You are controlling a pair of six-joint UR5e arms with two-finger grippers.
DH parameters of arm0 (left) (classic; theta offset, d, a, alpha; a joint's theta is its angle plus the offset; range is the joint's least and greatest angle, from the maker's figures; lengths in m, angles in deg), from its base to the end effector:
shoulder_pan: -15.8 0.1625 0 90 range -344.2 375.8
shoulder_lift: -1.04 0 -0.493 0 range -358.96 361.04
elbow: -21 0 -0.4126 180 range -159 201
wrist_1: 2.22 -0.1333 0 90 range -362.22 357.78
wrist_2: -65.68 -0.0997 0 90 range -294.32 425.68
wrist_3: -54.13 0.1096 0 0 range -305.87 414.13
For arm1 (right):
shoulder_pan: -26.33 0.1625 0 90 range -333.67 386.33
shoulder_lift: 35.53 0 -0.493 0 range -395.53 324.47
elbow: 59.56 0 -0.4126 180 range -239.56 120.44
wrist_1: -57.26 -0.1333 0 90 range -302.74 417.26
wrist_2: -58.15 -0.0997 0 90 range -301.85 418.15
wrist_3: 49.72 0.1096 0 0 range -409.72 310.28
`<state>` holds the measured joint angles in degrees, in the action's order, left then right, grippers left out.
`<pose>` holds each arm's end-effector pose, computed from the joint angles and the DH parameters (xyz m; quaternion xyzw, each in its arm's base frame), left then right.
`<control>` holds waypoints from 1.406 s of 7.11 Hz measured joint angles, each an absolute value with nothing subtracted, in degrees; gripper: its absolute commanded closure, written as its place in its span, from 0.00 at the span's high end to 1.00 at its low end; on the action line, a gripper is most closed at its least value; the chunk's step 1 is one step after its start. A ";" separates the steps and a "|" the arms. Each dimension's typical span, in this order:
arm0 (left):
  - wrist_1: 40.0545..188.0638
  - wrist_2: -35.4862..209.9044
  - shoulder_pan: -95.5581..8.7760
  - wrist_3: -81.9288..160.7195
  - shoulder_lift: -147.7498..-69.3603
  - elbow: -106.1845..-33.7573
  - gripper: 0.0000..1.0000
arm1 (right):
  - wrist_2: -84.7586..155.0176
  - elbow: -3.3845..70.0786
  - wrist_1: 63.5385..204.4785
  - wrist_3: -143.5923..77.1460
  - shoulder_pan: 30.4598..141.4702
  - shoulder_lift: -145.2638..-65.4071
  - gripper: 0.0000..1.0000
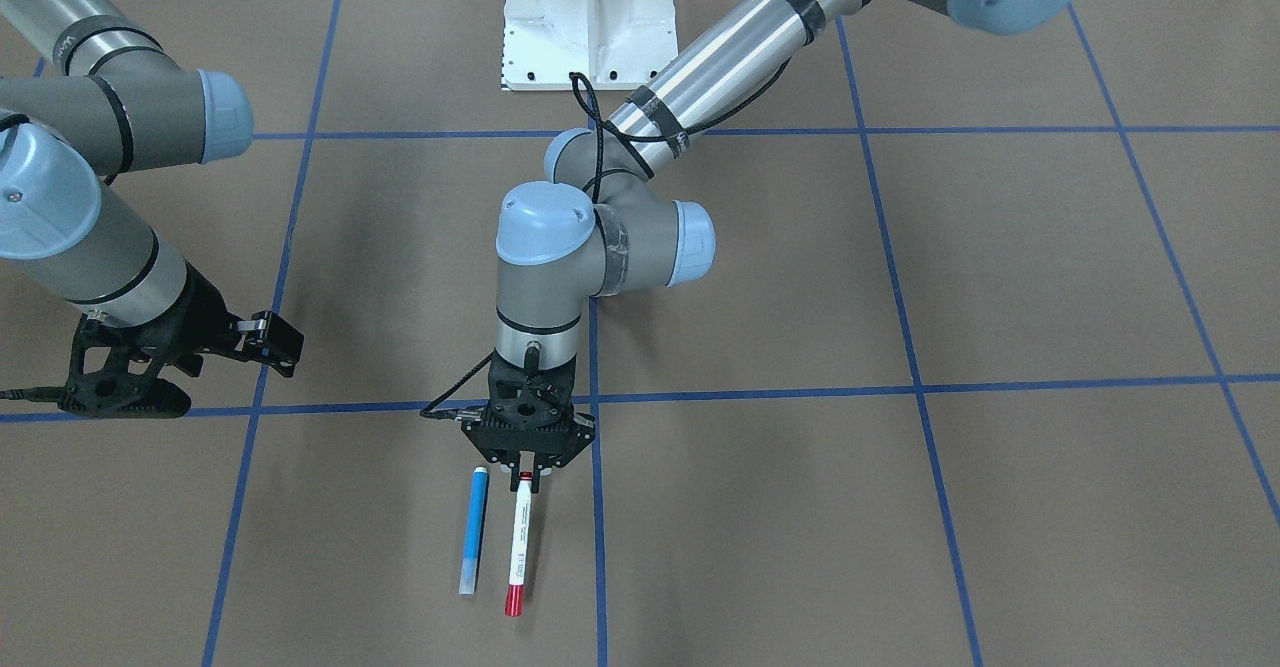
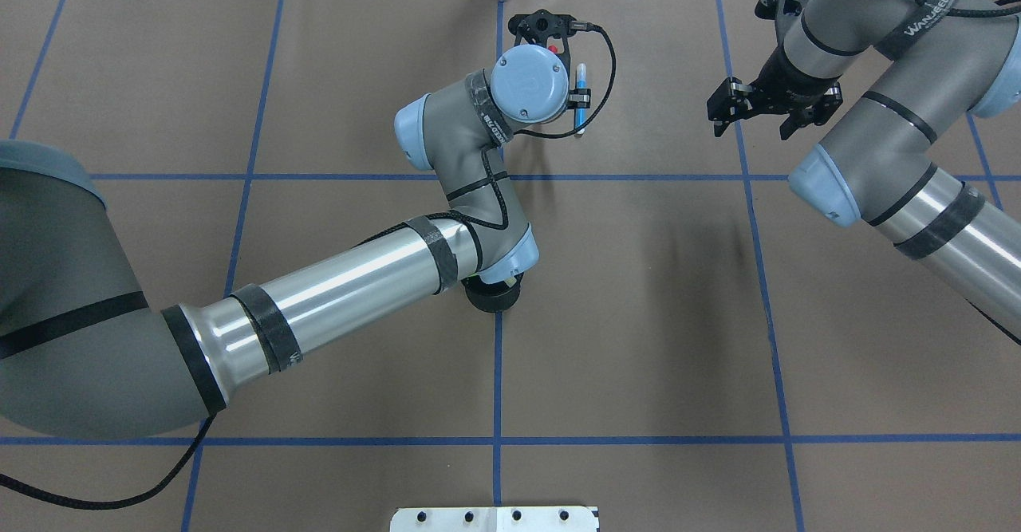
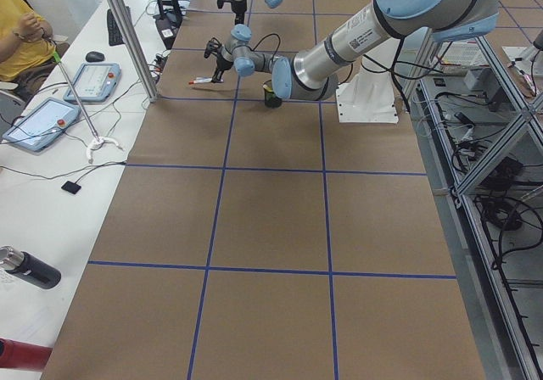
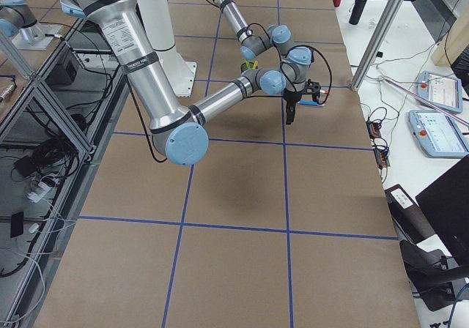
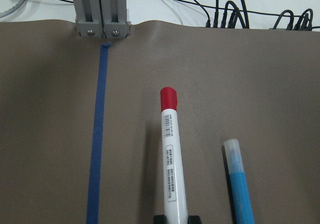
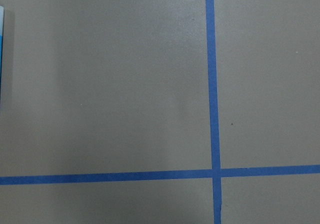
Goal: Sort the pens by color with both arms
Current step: 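Lower the white marker next to the blue marker and release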
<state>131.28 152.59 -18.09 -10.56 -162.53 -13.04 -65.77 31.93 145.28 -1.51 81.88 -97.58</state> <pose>0.7609 -0.6788 0.1427 0.2712 0.4304 -0.0781 0.8574 -0.3494 -0.6369 0.4208 0.0090 -0.3819 0.0319 0.9236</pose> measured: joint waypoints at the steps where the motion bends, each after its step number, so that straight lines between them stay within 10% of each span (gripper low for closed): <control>1: 131.29 152.46 -17.82 -10.56 -162.57 -13.04 0.24 | -65.77 31.91 145.26 -1.49 81.88 -97.58 0.99; 4: 131.29 152.10 -17.61 -10.48 -162.61 -13.02 0.93 | -65.72 31.85 145.24 -1.39 81.80 -97.58 0.99; 10: 130.47 153.11 -18.18 -10.59 -162.52 -16.63 0.99 | -65.66 31.80 143.82 -1.30 81.82 -97.51 0.99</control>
